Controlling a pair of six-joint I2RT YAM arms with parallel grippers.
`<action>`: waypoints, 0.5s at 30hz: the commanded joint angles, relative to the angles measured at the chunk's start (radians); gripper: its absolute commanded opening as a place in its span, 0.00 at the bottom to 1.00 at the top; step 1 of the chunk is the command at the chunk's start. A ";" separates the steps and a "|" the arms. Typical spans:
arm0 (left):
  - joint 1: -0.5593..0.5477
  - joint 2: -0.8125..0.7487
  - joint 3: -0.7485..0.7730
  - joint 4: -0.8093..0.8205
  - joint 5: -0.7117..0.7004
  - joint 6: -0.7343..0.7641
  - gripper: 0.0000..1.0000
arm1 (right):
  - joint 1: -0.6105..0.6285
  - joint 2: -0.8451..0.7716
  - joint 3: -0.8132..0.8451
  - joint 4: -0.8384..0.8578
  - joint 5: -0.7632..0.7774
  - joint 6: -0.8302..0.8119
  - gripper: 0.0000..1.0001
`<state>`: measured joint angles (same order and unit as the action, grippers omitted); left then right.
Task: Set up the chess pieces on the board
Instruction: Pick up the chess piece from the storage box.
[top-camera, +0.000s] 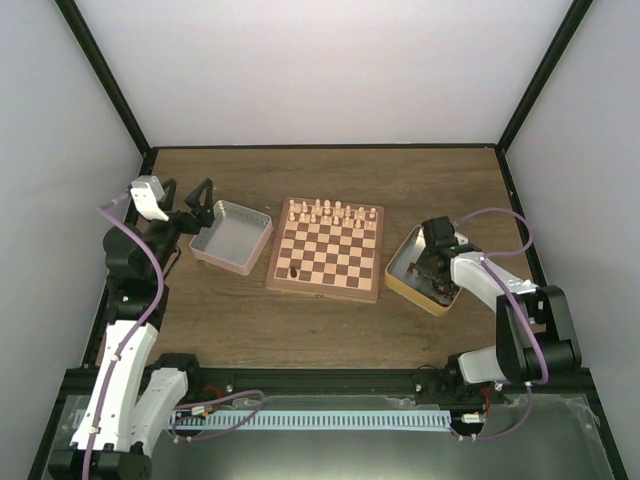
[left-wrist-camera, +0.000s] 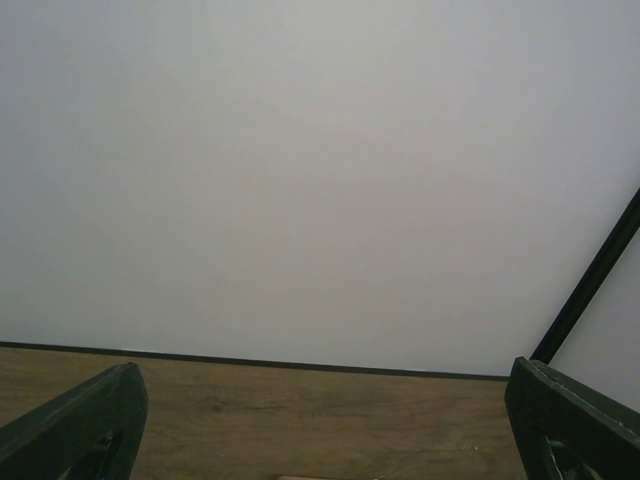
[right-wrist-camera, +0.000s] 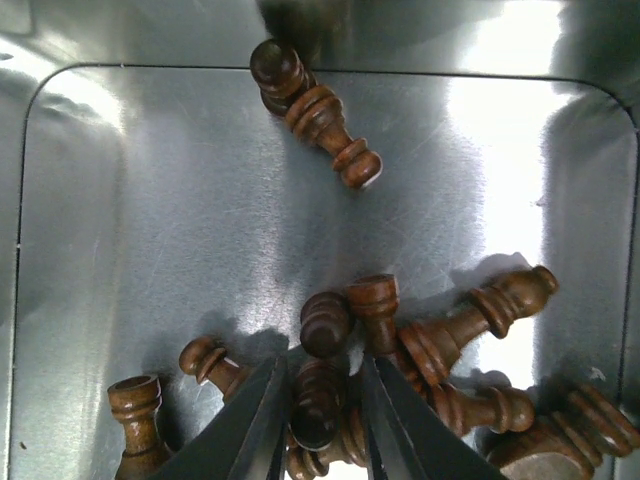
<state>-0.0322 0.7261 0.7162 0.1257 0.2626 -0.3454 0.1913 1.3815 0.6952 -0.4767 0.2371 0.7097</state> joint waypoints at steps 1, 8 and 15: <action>0.009 -0.022 -0.007 0.024 -0.003 -0.004 1.00 | -0.012 0.023 -0.008 0.029 -0.001 -0.010 0.21; 0.009 -0.038 -0.013 0.013 -0.009 -0.003 1.00 | -0.013 0.022 0.000 0.019 -0.016 -0.011 0.07; 0.009 -0.052 -0.015 0.004 -0.016 -0.001 1.00 | -0.012 -0.118 0.046 -0.027 -0.019 -0.032 0.06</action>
<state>-0.0303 0.6891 0.7158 0.1249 0.2520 -0.3462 0.1909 1.3540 0.6926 -0.4759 0.2184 0.6910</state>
